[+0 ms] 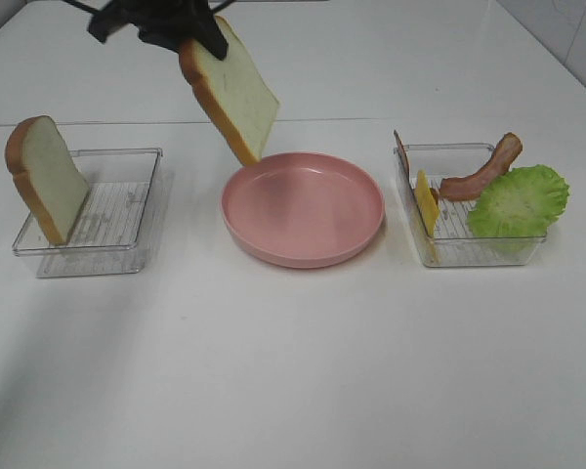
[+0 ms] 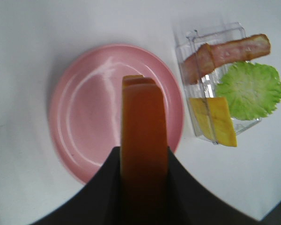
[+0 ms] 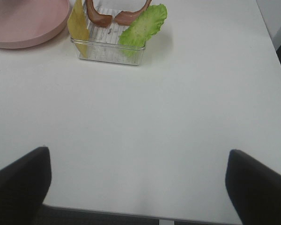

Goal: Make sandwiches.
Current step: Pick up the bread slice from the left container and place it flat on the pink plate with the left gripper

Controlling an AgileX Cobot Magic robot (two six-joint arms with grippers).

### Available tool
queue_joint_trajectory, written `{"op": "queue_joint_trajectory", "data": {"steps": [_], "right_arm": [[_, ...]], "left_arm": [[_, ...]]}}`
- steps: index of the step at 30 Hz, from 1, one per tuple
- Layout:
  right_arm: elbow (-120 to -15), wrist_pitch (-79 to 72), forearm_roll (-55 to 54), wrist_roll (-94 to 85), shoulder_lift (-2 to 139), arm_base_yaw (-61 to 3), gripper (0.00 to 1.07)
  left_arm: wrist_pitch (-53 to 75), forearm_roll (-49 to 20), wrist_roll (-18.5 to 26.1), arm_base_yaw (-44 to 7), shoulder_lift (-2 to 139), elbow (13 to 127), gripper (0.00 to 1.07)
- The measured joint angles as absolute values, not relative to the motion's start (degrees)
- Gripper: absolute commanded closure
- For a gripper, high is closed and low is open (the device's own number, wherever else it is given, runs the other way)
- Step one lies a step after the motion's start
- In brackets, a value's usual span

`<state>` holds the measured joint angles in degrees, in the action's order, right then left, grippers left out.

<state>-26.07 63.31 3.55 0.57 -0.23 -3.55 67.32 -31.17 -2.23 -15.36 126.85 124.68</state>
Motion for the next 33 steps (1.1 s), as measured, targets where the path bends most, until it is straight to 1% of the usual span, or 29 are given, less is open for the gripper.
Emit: {"op": "queue_joint_trajectory", "data": {"steps": [1, 3, 6, 8, 11, 12, 21, 33], "right_arm": [[-26.1, 63.3, 3.6, 0.6, -0.2, -3.6, 0.09], [-26.1, 63.3, 3.6, 0.6, -0.2, -3.6, 0.09], [-26.1, 63.3, 3.6, 0.6, -0.2, -3.6, 0.09], [-26.1, 63.3, 3.6, 0.6, -0.2, -3.6, 0.09], [-26.1, 63.3, 3.6, 0.6, -0.2, -3.6, 0.09], [-26.1, 63.3, 3.6, 0.6, -0.2, -3.6, 0.09], [-26.1, 63.3, 3.6, 0.6, -0.2, -3.6, 0.09], [-26.1, 63.3, 3.6, 0.6, -0.2, -3.6, 0.09]], "left_arm": [[67.3, -31.2, -2.2, -15.4, 126.9, 124.7, 1.07], [67.0, -38.3, 1.9, -15.4, 131.2, 124.7, 1.07], [66.9, -39.9, 2.9, -15.4, 132.4, 124.7, 1.07], [65.8, -45.4, 5.7, -15.5, 135.6, 124.7, 1.07], [65.4, -46.6, 6.0, -15.5, 136.4, 124.7, 1.07], [64.5, -48.0, 6.4, -15.6, 137.6, 124.7, 1.07], [59.0, -48.0, 6.2, -18.6, 141.2, 124.7, 1.07], [56.8, -47.8, 5.1, -18.8, 144.3, 124.7, 1.07]]}}
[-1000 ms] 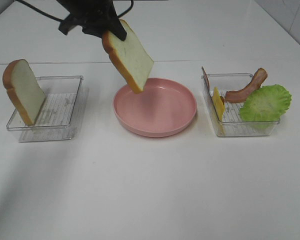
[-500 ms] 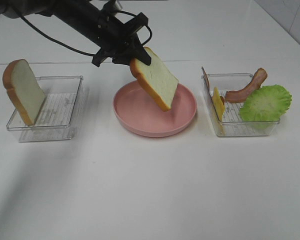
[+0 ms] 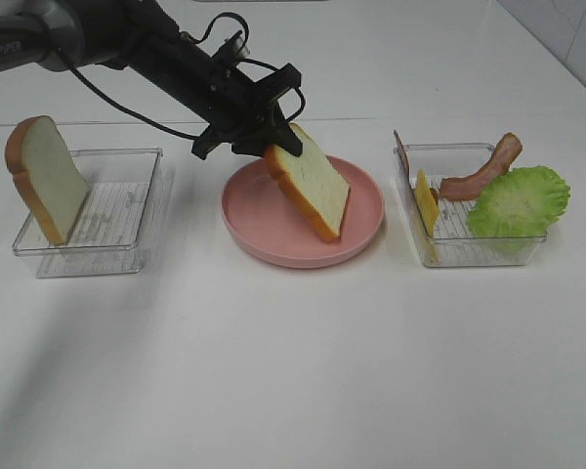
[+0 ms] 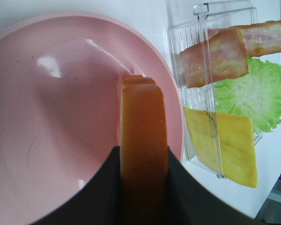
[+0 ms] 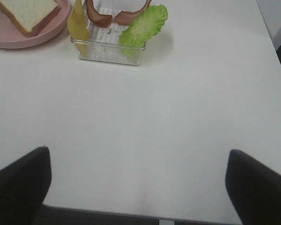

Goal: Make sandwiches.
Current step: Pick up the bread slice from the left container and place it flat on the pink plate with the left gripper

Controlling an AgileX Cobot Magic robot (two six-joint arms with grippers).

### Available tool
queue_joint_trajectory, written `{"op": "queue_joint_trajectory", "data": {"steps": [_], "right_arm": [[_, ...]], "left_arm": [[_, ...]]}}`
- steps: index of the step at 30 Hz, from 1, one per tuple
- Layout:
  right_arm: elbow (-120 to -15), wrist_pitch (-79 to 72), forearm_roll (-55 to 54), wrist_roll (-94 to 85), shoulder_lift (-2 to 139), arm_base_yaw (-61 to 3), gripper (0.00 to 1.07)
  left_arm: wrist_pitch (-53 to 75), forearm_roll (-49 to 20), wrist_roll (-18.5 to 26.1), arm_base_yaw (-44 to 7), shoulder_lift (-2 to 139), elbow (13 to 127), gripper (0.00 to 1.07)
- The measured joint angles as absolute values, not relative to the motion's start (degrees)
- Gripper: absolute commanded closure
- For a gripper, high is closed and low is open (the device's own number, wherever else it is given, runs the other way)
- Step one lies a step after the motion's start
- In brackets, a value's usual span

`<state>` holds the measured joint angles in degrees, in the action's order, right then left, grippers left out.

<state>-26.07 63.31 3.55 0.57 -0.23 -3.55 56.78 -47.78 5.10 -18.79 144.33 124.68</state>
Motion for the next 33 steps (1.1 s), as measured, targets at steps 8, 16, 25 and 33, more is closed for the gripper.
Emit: {"op": "queue_joint_trajectory", "data": {"steps": [8, 16, 25, 33], "right_arm": [[-26.1, 63.3, 3.6, 0.6, -0.2, -3.6, 0.09], [-26.1, 63.3, 3.6, 0.6, -0.2, -3.6, 0.09], [-26.1, 63.3, 3.6, 0.6, -0.2, -3.6, 0.09], [-26.1, 63.3, 3.6, 0.6, -0.2, -3.6, 0.09]], "left_arm": [[55.2, -50.8, 5.1, -18.8, 146.1, 124.7, 1.07], [55.1, -51.8, 5.0, -18.7, 147.1, 124.7, 0.97], [55.1, -49.7, 3.9, -18.7, 147.3, 124.7, 0.17], [57.1, -37.6, -5.1, -20.5, 147.3, 131.8, 0.18]]}}
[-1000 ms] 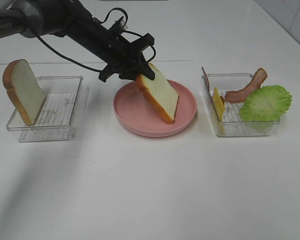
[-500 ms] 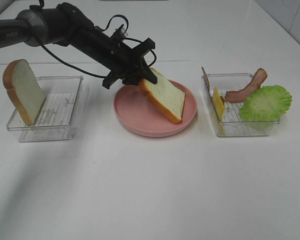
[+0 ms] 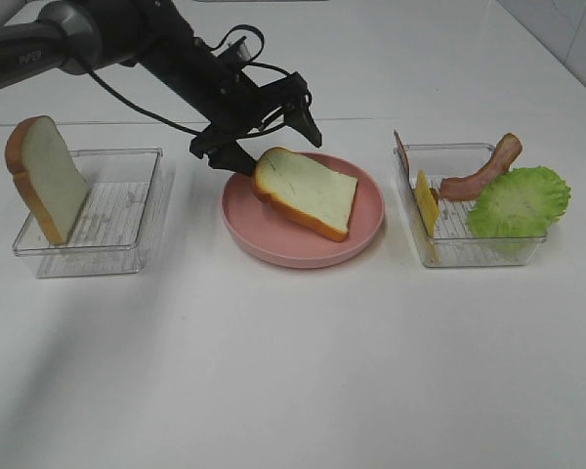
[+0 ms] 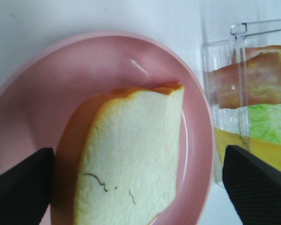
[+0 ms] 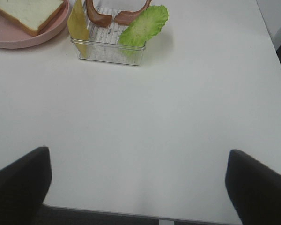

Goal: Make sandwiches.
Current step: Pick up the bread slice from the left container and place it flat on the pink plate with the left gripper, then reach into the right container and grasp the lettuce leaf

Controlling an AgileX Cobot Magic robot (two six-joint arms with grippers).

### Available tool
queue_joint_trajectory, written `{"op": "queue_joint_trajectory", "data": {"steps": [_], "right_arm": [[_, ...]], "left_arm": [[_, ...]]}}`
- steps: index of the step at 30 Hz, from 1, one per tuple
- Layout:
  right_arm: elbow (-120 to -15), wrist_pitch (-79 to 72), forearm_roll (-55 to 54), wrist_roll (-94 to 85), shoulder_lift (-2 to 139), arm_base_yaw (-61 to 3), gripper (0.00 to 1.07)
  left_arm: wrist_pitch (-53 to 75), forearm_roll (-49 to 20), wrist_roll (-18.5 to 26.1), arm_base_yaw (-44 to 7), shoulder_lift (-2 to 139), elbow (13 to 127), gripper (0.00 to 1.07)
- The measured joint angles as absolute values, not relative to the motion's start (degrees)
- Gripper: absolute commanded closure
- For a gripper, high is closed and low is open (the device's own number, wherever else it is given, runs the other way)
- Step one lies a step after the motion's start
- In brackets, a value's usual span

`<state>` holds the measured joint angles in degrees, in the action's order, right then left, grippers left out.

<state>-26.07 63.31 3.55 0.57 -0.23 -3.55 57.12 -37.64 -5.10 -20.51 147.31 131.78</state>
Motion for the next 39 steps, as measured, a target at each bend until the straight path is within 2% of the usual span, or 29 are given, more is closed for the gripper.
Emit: {"op": "queue_joint_trajectory", "data": {"steps": [1, 2, 3, 4, 5, 6, 7, 9, 11, 18, 24, 27, 29, 32, 35, 37, 39], "right_arm": [[-26.1, 63.3, 3.6, 0.6, -0.2, -3.6, 0.09], [-26.1, 63.3, 3.6, 0.6, -0.2, -3.6, 0.09], [-26.1, 63.3, 3.6, 0.6, -0.2, -3.6, 0.09], [-26.1, 63.3, 3.6, 0.6, -0.2, -3.6, 0.09], [-26.1, 63.3, 3.6, 0.6, -0.2, -3.6, 0.09], [-26.1, 63.3, 3.6, 0.6, -0.2, -3.6, 0.09], [-26.1, 63.3, 3.6, 0.6, -0.2, -3.6, 0.09], [-26.1, 63.3, 3.6, 0.6, -0.2, -3.6, 0.09], [-26.1, 63.3, 3.6, 0.6, -0.2, -3.6, 0.09], [-26.1, 63.3, 3.6, 0.6, -0.2, -3.6, 0.09], [-26.1, 63.3, 3.6, 0.6, -0.2, -3.6, 0.09], [-26.1, 63.3, 3.6, 0.6, -0.2, -3.6, 0.09], [-26.1, 63.3, 3.6, 0.6, -0.2, -3.6, 0.09], [-26.1, 63.3, 3.6, 0.6, -0.2, -3.6, 0.09], [-26.1, 63.3, 3.6, 0.6, -0.2, -3.6, 0.09], [-26.1, 63.3, 3.6, 0.6, -0.2, -3.6, 0.09], [-26.1, 63.3, 3.6, 0.6, -0.2, -3.6, 0.09]], "left_arm": [[57.1, -37.6, -5.1, -20.5, 147.3, 131.8, 0.18], [58.2, -31.2, -8.4, -21.7, 147.3, 134.1, 0.18], [58.8, -28.1, -10.1, -22.5, 147.3, 135.3, 0.18], [58.8, -28.1, -10.1, -22.5, 147.3, 135.3, 0.18], [59.9, -23.7, -12.7, -24.0, 147.3, 137.0, 0.19], [59.9, -23.7, -12.7, -24.0, 147.3, 137.0, 0.19], [61.4, -19.0, -14.8, -25.2, 147.3, 138.8, 0.21], [62.1, -16.9, -15.8, -25.8, 147.3, 139.5, 0.22], [64.8, -11.2, -17.1, -27.2, 147.3, 141.1, 0.24], [69.4, -4.7, -16.9, -27.8, 147.4, 147.5, 0.24], [69.5, -4.4, -15.6, -27.8, 144.9, 149.2, 0.24], [69.5, -4.4, -13.0, -27.8, 141.8, 148.1, 0.24], [69.5, -4.4, -11.1, -27.8, 138.3, 145.0, 0.19], [69.5, -4.2, -10.8, -27.8, 136.9, 143.4, 0.17], [69.5, -1.7, -10.2, -27.8, 132.8, 138.1, 0.16], [69.5, 3.2, -10.1, -27.7, 126.4, 130.0, 0.16], [69.5, 3.7, -10.1, -27.5, 125.0, 128.2, 0.16]]}}
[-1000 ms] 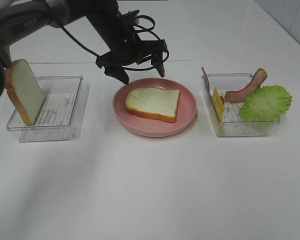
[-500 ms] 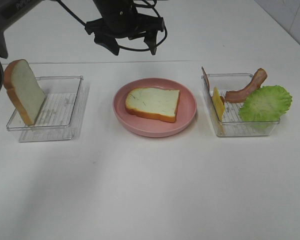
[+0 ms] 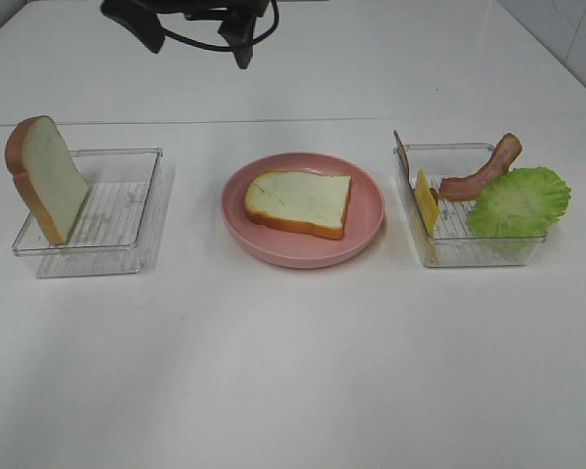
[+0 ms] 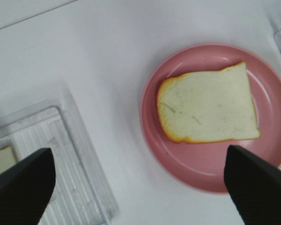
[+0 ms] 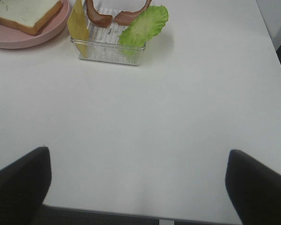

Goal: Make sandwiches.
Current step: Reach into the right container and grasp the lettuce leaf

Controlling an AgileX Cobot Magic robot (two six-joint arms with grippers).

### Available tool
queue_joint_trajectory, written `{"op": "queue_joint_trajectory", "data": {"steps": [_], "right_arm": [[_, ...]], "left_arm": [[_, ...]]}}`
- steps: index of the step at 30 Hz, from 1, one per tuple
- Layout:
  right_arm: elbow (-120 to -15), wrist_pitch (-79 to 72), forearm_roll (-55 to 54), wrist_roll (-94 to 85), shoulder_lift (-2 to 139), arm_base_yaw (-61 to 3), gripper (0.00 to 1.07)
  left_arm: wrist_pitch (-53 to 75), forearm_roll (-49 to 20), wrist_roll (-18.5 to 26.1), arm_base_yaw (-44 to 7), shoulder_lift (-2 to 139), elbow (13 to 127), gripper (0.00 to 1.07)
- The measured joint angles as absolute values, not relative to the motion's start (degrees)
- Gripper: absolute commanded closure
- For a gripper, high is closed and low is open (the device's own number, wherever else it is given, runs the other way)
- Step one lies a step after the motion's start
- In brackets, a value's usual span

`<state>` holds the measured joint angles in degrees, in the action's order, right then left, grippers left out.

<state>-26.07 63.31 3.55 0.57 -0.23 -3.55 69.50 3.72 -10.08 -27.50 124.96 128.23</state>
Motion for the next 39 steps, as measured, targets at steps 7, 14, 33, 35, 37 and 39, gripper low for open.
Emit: {"op": "queue_joint_trajectory", "data": {"steps": [7, 14, 33, 35, 37, 39], "right_arm": [[-26.1, 63.3, 3.6, 0.6, -0.2, -3.6, 0.09], [-26.1, 63.3, 3.6, 0.6, -0.2, -3.6, 0.09], [-26.1, 63.3, 3.6, 0.6, -0.2, -3.6, 0.09], [-26.1, 63.3, 3.6, 0.6, -0.2, -3.6, 0.09], [-26.1, 63.3, 3.6, 0.6, -0.2, -3.6, 0.09], [-26.1, 63.3, 3.6, 0.6, -0.2, -3.6, 0.09]], "left_arm": [[69.4, 4.9, -10.7, -23.9, 112.8, 112.3, 0.16], [69.4, 8.8, -12.0, -17.3, 98.2, 92.2, 0.16], [69.4, 10.5, -12.0, -0.1, 56.2, 55.4, 0.16], [68.8, 10.1, -12.0, -0.1, 51.9, 52.0, 0.16], [68.4, 9.7, -12.0, -0.1, 49.6, 50.4, 0.16], [66.9, 8.7, -11.8, -0.1, 42.7, 46.2, 0.16]]}}
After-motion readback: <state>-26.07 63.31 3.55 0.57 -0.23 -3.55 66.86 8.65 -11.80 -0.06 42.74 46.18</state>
